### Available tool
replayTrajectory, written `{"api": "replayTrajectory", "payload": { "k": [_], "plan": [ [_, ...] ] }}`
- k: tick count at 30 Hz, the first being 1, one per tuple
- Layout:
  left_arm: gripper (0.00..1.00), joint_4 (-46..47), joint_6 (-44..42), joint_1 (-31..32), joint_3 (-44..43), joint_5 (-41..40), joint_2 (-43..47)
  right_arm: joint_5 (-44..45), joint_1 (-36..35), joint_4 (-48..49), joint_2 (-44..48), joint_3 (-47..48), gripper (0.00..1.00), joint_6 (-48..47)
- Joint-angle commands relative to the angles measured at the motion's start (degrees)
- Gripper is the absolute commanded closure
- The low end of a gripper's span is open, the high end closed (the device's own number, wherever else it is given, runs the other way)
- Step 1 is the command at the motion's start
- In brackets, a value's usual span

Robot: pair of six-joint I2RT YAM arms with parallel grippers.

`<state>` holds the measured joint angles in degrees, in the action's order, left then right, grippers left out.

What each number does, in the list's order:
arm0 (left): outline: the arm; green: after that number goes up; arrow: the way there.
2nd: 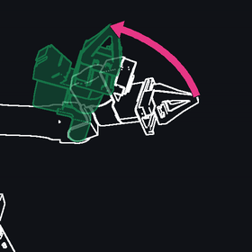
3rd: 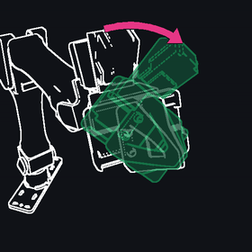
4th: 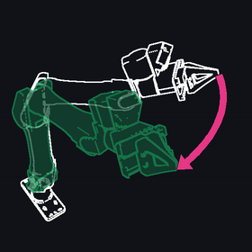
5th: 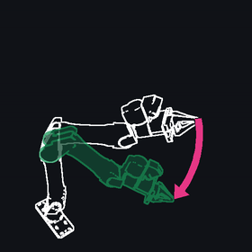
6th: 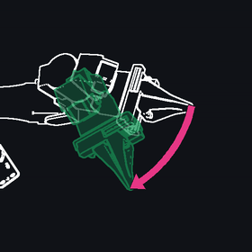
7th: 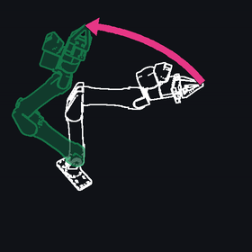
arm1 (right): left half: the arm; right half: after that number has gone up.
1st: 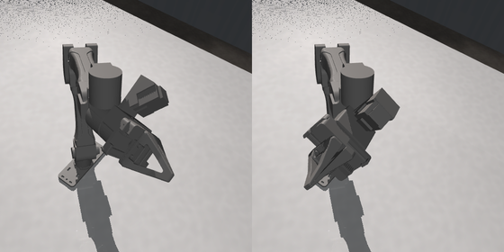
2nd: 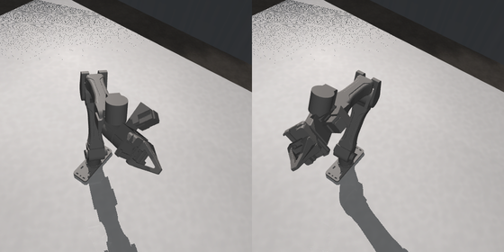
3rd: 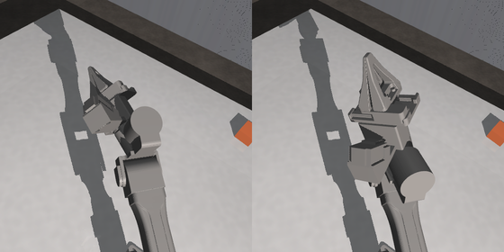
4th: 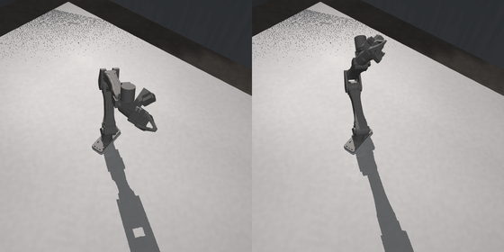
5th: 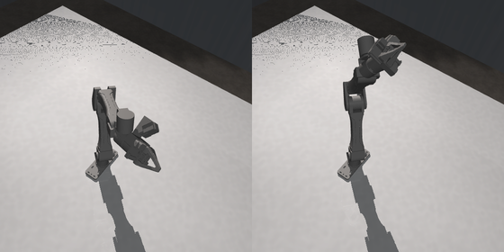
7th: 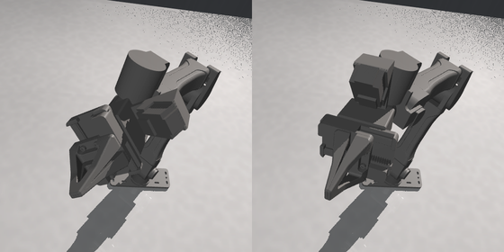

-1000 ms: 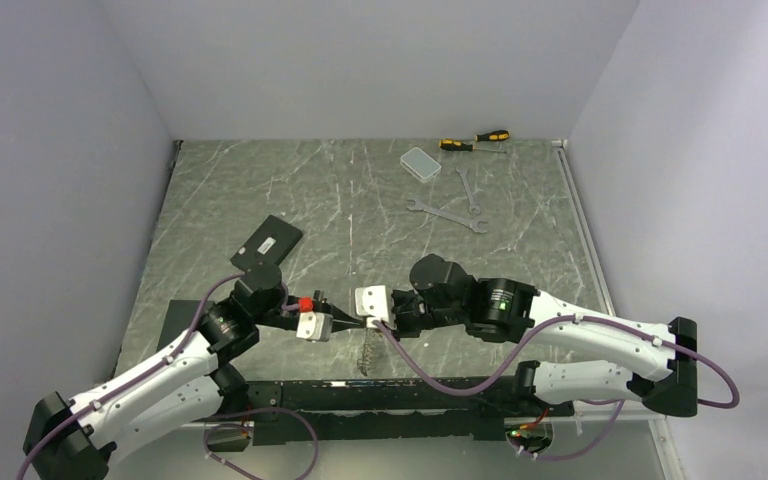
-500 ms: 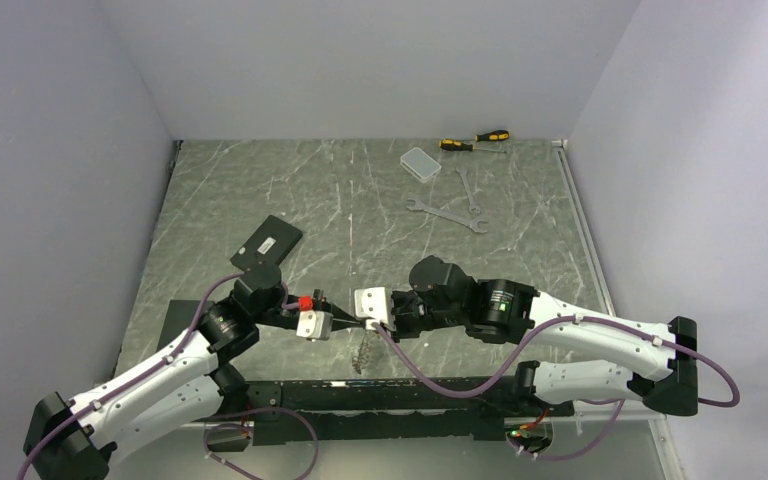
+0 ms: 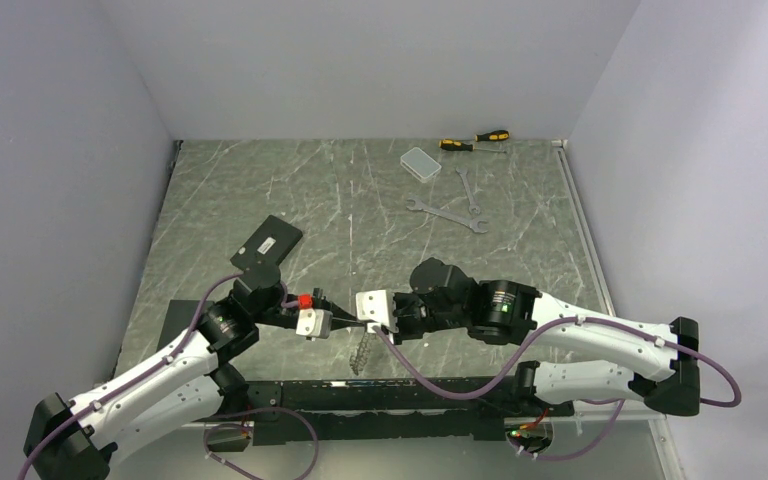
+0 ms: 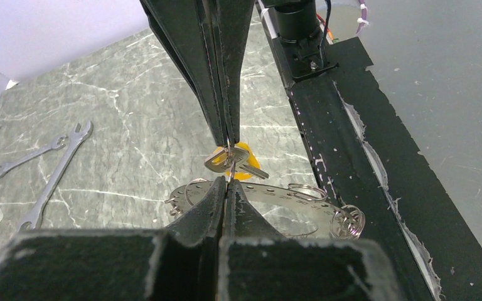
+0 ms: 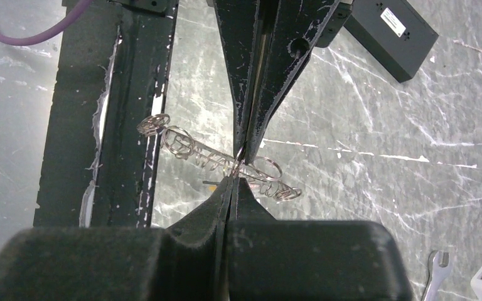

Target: Put the keys on the keyring

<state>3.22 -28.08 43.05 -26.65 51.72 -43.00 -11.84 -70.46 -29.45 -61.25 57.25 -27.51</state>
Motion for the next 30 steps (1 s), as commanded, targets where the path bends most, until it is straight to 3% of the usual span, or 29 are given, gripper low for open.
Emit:
{"api": "replayTrajectory", "payload": {
  "k": [1,30],
  "plan": [
    [1.0,3.34,0.74,-0.57,-2.89,0.92,0.12,0.23,-0.64,0.04,1.74,0.95,1.0,-0.19],
    [1.0,11.32,3.93,-1.84,0.73,-1.96,5.67,4.8,-0.91,6.98,2.14,-2.13,1.0,0.67]
  ]
}}
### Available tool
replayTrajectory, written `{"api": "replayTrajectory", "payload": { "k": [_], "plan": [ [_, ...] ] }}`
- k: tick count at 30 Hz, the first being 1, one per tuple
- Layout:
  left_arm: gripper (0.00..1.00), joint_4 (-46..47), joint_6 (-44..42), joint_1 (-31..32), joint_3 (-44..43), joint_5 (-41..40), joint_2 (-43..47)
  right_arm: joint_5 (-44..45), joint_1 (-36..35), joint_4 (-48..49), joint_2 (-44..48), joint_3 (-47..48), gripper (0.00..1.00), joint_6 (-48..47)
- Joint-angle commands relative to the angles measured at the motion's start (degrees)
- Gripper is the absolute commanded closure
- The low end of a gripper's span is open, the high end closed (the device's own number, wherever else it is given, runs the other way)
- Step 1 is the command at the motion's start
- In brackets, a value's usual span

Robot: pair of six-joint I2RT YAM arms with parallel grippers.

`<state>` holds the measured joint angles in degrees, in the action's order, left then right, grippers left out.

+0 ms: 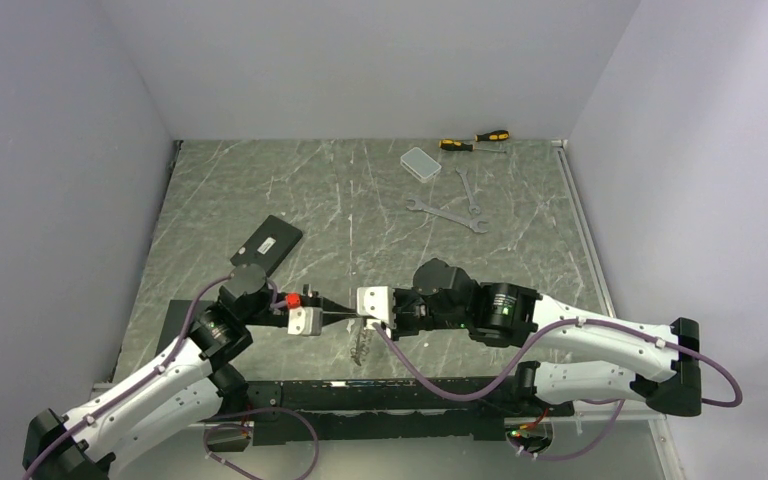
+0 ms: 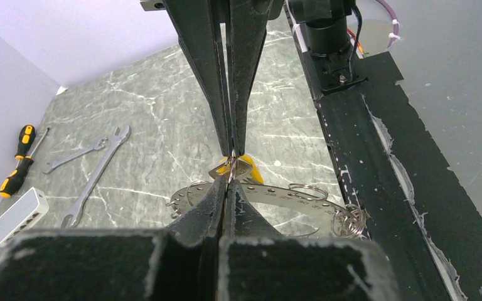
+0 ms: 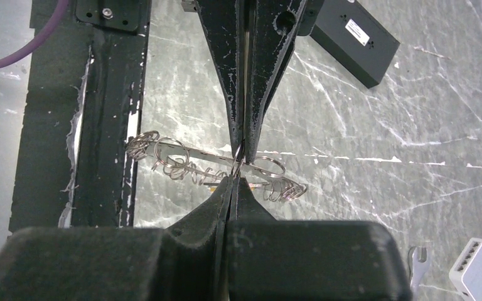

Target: Put the keys on the keyring

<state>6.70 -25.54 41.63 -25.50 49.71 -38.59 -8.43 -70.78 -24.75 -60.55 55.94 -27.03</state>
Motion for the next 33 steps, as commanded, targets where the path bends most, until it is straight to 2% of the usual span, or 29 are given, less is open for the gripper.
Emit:
{"api": "replayTrajectory", "payload": {
  "k": [1,22,25,30,33],
  "plan": [
    [1.0,8.07,1.47,-0.47,-0.39,0.18,1.24,1.64,-0.58,2.38,1.55,-0.89,1.0,0.28],
    [1.0,13.25,4.94,-2.39,0.71,0.36,0.73,3.01,-0.58,3.76,4.77,-3.46,1.0,2.14],
    [1.0,14.09,5.57,-2.62,0.89,0.43,0.71,2.93,-0.58,4.14,4.45,-3.56,0.91,2.79],
    [1.0,14.73,5.92,-2.78,0.93,0.73,0.45,3.35,-0.65,4.44,4.29,-3.82,0.81,3.49],
    [1.0,14.34,5.61,-2.93,0.77,0.96,0.42,3.95,-0.67,4.78,4.67,-4.14,0.62,4.3]
  ]
}}
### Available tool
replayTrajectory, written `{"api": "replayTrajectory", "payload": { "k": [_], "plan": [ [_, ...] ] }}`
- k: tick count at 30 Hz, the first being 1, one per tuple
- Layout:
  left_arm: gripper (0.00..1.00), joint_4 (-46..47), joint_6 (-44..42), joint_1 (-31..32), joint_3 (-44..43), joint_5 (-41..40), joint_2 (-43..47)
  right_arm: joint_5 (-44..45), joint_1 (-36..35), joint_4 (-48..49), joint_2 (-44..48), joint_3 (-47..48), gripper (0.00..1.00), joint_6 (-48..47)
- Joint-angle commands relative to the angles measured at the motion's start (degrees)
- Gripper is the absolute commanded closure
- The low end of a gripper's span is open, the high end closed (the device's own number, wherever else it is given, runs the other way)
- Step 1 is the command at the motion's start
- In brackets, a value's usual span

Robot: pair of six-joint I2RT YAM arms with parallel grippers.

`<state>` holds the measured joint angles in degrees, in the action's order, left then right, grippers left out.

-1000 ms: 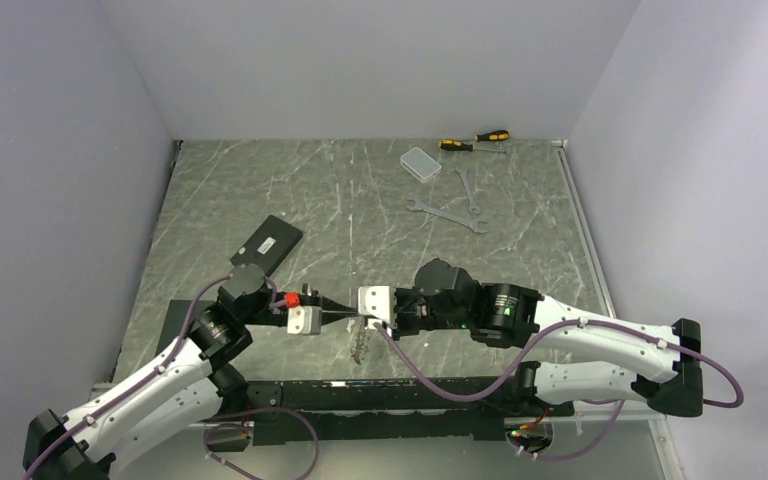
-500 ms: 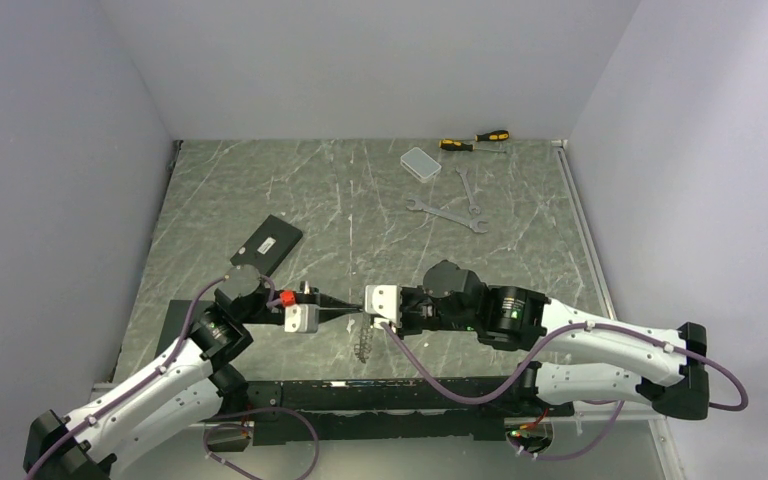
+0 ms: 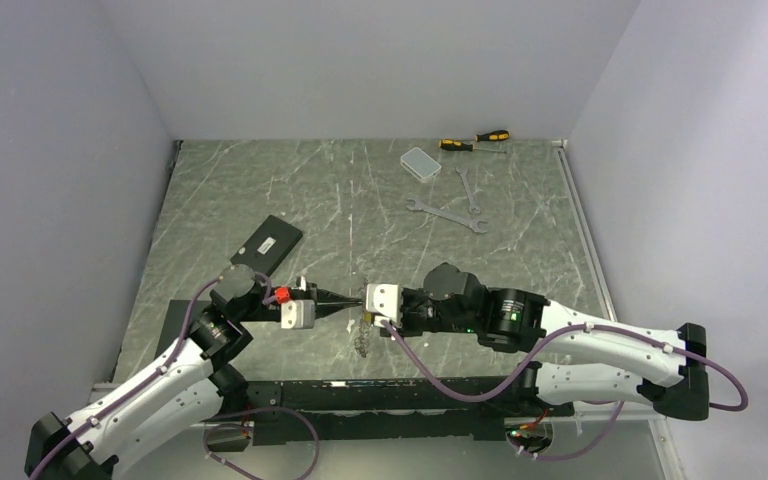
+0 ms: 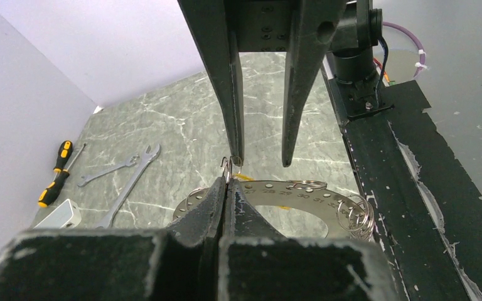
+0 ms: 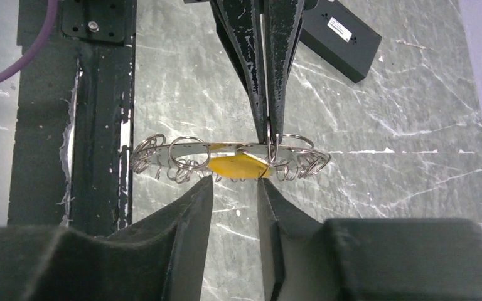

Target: Put the keys on the keyring

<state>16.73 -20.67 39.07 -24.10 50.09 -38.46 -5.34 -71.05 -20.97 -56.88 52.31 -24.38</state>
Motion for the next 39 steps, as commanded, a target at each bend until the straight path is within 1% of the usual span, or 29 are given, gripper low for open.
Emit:
{"api": "replayTrajectory", "payload": {
  "k": [1,10,18,24,29,39],
  "plan": [
    [1.0,4.28,0.72,-0.37,-0.66,0.63,0.23,1.13,-0.41,1.21,1.17,-0.73,0.58,2.01],
    [1.0,3.62,0.27,-0.31,-0.78,0.97,0.06,3.39,-0.39,6.79,4.73,-3.94,0.53,3.49],
    [1.0,3.78,0.41,-0.31,-1.05,2.45,-1.1,6.43,-0.41,16.84,6.74,-8.35,0.52,6.29],
    [1.0,4.19,0.54,-0.31,-1.02,2.56,-1.45,6.27,-0.41,23.27,5.11,-9.87,0.57,6.97],
    [1.0,3.88,0.39,-0.38,-0.95,2.23,-1.14,7.09,-0.41,25.16,4.5,-10.71,0.71,6.85],
    [1.0,4.01,0.45,-0.4,-0.82,1.97,-0.75,7.22,-0.41,24.89,4.26,-11.45,0.72,7.14]
  ]
}}
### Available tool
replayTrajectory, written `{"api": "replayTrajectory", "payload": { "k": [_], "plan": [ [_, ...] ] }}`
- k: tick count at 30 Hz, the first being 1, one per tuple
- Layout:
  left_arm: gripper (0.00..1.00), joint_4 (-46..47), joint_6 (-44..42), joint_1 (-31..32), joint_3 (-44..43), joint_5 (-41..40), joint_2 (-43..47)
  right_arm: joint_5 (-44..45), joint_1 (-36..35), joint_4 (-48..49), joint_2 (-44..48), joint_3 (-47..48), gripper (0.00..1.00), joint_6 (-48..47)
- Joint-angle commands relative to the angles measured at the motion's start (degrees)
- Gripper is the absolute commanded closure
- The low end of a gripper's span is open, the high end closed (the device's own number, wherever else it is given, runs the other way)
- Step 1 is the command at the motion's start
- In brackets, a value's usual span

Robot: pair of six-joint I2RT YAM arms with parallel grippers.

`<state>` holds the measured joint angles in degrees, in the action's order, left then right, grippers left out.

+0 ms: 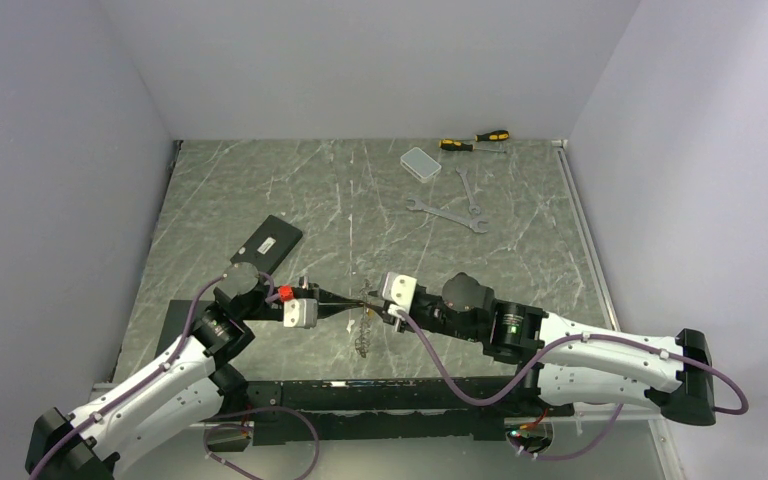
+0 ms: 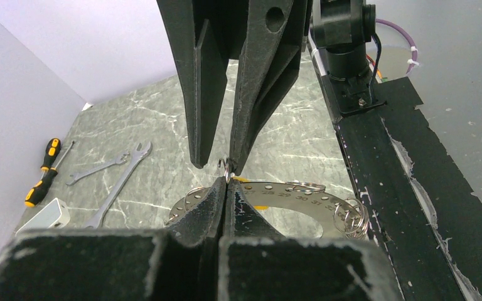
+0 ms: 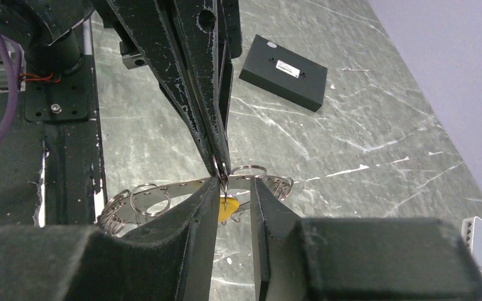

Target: Put the keys on the keyring

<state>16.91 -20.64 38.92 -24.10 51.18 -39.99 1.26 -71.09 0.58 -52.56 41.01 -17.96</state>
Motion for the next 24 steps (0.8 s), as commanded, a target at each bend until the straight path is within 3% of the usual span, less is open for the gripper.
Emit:
{"api": "replayTrajectory", "payload": {
  "k": [1,7,9,13,24],
  "plan": [
    [1.0,3.84,0.43,-0.27,-0.86,0.86,0.79,0.55,-0.37,3.27,-0.23,-0.15,0.72,0.79],
    [1.0,3.75,0.42,-0.25,-0.78,0.72,0.99,0.45,-0.37,3.48,-0.54,-0.54,0.72,1.08],
    [1.0,3.83,0.43,-0.24,-0.81,0.75,0.93,0.61,-0.37,3.88,-0.55,-0.82,0.76,1.08],
    [1.0,3.84,0.43,-0.25,-0.85,0.84,0.88,0.59,-0.32,4.21,-0.57,-0.8,0.91,1.0],
    [1.0,4.84,0.85,-0.29,-0.74,0.28,0.43,-0.99,-0.37,4.47,-0.09,-0.9,1.0,-0.21]
  ]
}}
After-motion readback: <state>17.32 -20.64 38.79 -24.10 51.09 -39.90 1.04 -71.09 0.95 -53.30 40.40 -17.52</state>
